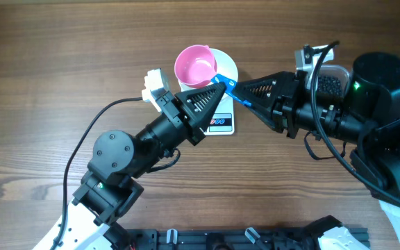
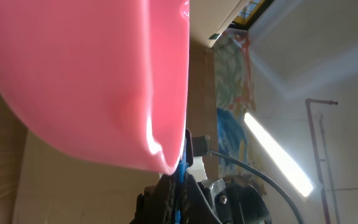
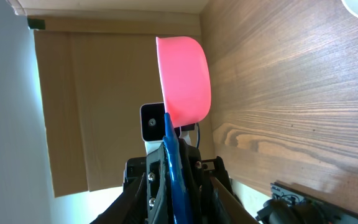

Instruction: Scoop item into bowl and weigh 150g on scale

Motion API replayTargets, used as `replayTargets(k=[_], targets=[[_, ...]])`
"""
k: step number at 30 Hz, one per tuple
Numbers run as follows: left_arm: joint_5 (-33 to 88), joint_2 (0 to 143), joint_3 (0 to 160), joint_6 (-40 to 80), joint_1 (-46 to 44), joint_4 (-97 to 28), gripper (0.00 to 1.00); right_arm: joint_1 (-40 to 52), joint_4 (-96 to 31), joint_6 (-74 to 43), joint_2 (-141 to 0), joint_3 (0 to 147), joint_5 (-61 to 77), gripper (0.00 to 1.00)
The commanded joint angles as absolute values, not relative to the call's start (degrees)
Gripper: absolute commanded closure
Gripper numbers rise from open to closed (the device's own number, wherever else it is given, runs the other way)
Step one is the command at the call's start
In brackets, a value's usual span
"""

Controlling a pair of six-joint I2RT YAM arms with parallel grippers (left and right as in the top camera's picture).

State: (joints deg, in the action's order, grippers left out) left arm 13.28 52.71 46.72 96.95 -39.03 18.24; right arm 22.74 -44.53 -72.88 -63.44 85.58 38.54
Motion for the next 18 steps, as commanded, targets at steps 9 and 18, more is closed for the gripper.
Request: replayTargets(k=[9,18], targets=[[13.0,53.1,46.9,96.5,-38.8,18.7,0.96,23.1,-44.2,-73.7,-63.5,86.6,40.6,0.69],[13.0,53.1,46.9,96.5,-38.8,18.7,0.96,23.1,-44.2,-73.7,-63.5,86.6,40.6,0.71]])
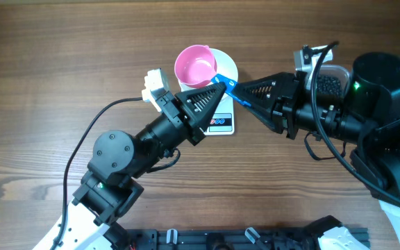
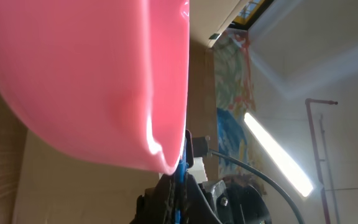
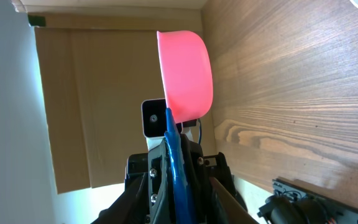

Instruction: Scoop item into bowl and weigh 150g on scale

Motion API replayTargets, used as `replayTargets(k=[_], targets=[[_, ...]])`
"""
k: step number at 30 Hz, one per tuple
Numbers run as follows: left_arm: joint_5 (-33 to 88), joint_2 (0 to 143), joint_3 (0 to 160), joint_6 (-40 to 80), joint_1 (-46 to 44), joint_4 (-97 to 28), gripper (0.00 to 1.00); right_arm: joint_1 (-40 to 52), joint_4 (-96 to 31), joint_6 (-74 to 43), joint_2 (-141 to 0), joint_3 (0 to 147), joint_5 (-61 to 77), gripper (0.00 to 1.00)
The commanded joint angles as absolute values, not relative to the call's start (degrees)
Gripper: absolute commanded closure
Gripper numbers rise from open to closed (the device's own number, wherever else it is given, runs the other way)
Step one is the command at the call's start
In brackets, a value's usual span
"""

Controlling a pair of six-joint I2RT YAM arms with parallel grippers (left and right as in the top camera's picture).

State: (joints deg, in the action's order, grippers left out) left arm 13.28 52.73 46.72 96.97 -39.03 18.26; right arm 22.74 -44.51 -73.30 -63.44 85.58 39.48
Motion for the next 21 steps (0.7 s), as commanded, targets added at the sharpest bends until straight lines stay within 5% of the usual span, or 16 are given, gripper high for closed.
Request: replayTargets(k=[1,16,19,21], targets=[[13.0,53.1,46.9,96.5,-38.8,18.7,0.96,23.1,-44.2,-73.6,-63.5,86.6,40.6,0.72],[13.4,53.1,46.9,96.5,-38.8,18.7,0.95,23.1,-44.4,-73.3,-63.5,86.6,40.6,0.96],[13.7,53.1,46.9,96.5,-38.8,18.7,0.64,23.1,-44.4,-72.2,-63.5,86.6,40.6,0.96],[14.0,53.1,46.9,96.5,-38.8,18.7,0.19,23.1,-44.4,-71.7,-63.5,86.6,40.2,0.96]])
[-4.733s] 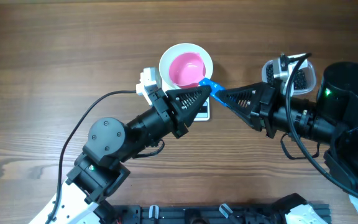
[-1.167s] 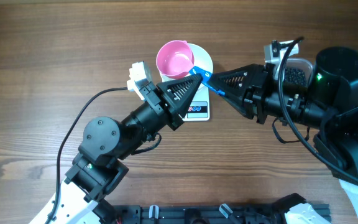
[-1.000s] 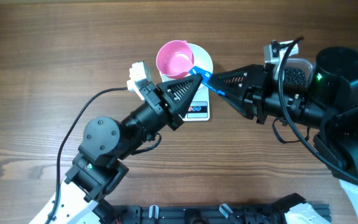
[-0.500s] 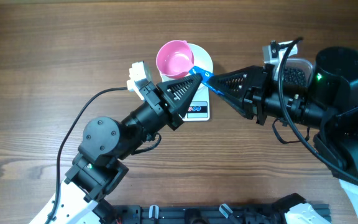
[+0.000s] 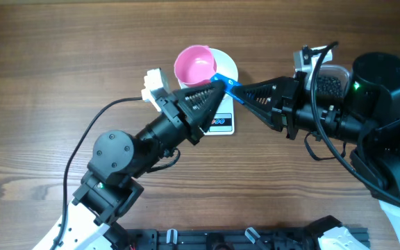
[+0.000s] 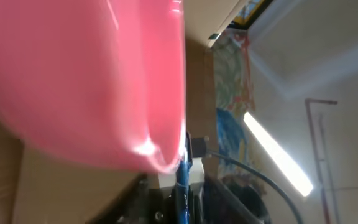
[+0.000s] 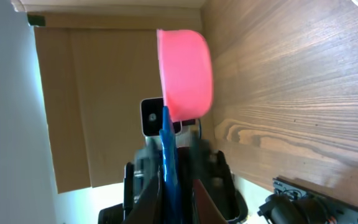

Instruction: Scoop item into bowl and weigh 150g on scale

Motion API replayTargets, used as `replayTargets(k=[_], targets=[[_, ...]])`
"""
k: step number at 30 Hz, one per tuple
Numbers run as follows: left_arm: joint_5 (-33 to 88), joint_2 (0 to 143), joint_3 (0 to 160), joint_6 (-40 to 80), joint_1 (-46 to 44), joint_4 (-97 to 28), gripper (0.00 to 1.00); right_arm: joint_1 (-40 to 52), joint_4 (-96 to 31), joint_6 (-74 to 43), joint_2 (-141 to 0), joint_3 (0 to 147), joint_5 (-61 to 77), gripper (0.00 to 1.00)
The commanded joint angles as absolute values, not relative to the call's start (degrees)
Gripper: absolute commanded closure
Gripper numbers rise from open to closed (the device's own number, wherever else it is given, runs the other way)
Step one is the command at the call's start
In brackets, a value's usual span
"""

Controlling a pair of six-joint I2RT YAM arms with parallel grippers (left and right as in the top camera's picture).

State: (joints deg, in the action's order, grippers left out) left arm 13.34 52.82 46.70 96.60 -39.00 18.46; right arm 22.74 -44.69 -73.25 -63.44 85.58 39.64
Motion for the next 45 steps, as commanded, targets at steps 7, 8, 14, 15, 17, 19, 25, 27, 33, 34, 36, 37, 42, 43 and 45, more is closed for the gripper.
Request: replayTargets(k=[7,8,14,15,17,19,25,27,33,34,36,37,42,43,45], targets=[[16.6,53.1,46.9,93.8,-38.8,16.6,0.0,23.1,-44.2,-64.5,-63.5,86.6,27.7,0.96],[16.8,53.0,46.9,92.1,-38.8,15.4,0.0,23.1,-44.2,-62.2,-63.5,86.6,25.1,0.96],[22.3,53.0,46.9,79.8,-38.8,5.0,0.0,23.0,-46.7,-50.5,-63.4,86.6,16.3,0.96],[23.4,53.0,46.9,77.6,-38.8,4.2,0.0,22.9,-47.1,-48.9,-63.2,86.6,15.9,0.96],[26.4,53.0,46.9,70.6,-38.8,2.9,0.0,22.7,-47.5,-46.2,-62.6,86.8,15.0,0.96],[28.9,52.8,46.9,64.9,-38.8,2.8,0.0,22.2,-48.6,-44.9,-61.9,87.5,13.8,0.96],[27.2,50.4,48.8,57.7,-38.4,-9.0,0.0,21.3,-58.7,-40.2,-60.5,94.2,8.2,0.96],[23.0,50.3,52.3,54.1,-38.3,-19.5,0.01,21.3,-63.0,-38.4,-60.9,96.6,7.0,0.96],[8.0,51.9,67.3,48.4,-38.3,-48.0,0.0,21.3,-71.9,-39.1,-60.8,97.9,5.1,0.96],[6.9,51.9,68.4,48.4,-38.3,-49.7,0.0,21.3,-73.4,-40.9,-60.7,97.9,4.0,0.96],[6.3,51.3,68.8,48.4,-38.3,-50.3,0.0,21.4,-76.1,-44.4,-60.7,97.9,2.2,0.96],[6.3,51.0,68.8,48.4,-38.3,-50.6,0.0,21.4,-77.6,-46.2,-60.7,97.9,1.1,0.96],[6.3,51.0,68.7,48.4,-38.3,-52.4,0.0,21.4,-82.5,-45.9,-60.6,97.9,-4.7,0.96],[6.3,51.1,68.7,48.4,-38.3,-52.4,0.0,21.4,-82.4,-43.4,-60.6,97.9,-5.2,0.96],[6.3,51.5,68.7,48.4,-38.3,-52.2,0.0,21.4,-81.9,-39.4,-60.6,97.9,-5.8,0.96]])
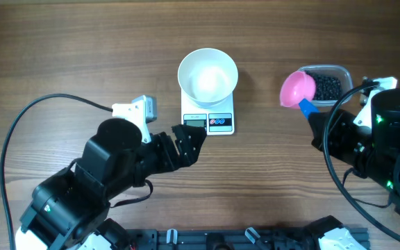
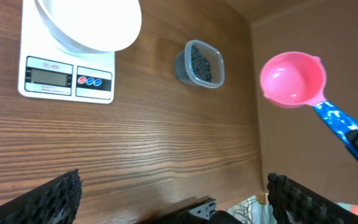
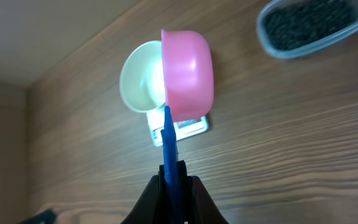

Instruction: Scoop item into bowl and weigh 150g on scale

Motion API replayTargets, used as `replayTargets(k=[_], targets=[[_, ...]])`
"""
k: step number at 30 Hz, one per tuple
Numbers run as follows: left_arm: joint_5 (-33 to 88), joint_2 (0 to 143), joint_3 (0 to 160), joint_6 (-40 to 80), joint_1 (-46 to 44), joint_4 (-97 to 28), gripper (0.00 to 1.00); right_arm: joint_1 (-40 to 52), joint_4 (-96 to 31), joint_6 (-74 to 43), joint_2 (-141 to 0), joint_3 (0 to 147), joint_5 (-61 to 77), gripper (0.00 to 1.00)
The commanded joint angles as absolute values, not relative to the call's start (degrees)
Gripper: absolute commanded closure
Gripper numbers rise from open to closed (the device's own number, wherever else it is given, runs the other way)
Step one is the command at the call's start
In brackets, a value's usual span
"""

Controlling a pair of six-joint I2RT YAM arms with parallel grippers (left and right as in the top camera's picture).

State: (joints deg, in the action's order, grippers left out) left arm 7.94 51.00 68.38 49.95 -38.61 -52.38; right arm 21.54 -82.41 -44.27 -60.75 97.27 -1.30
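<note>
A white bowl (image 1: 207, 75) sits on the white digital scale (image 1: 208, 119) at the table's middle back. The pink scoop (image 1: 297, 88) with a blue handle hangs in the air just left of the clear tub of dark beads (image 1: 323, 85). My right gripper (image 1: 317, 119) is shut on the handle. In the right wrist view the gripper (image 3: 169, 182) pinches the handle below the scoop (image 3: 187, 74). The left wrist view shows the scoop (image 2: 292, 79) with nothing in it. My left gripper (image 1: 186, 141) is open in front of the scale, its fingers (image 2: 61, 194) wide apart and holding nothing.
Bare wooden table lies to the left and in front of the scale (image 2: 67, 78). The tub (image 2: 199, 62) stands at the right, close to the right arm. A black rail (image 1: 221, 239) runs along the table's front edge.
Both grippers were together at the scoop's handle beside the bowl. Now the left gripper has drawn back to the front of the scale and is open. The right one holds the scoop by the tub.
At the first two moments both grippers met tip to tip at the scoop's blue handle, the pink scoop hanging at the bowl's left rim. Then the left fingers looked wider. Now only the right gripper has the scoop, at the right near the beads.
</note>
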Motion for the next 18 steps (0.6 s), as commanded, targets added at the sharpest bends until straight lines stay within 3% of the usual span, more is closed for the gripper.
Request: replayTargets(k=[1,5,11,18], targets=[[6.3,51.7,68.7,48.4,-38.3,-52.1,0.0,21.4,-81.7,-38.5,-60.8,97.9,-6.5,0.96],[5.7,52.5,68.7,48.4,-38.3,-51.5,0.0,21.4,-79.4,-34.0,-61.9,97.2,-7.3,0.96],[-6.0,55.6,68.7,42.2,-38.3,-55.8,0.0,21.4,-75.5,-22.9,-66.7,97.0,-9.8,0.96],[-13.7,61.1,68.7,39.0,-38.3,-55.6,0.0,21.4,-68.9,-22.7,-72.1,97.0,-13.7,0.96]])
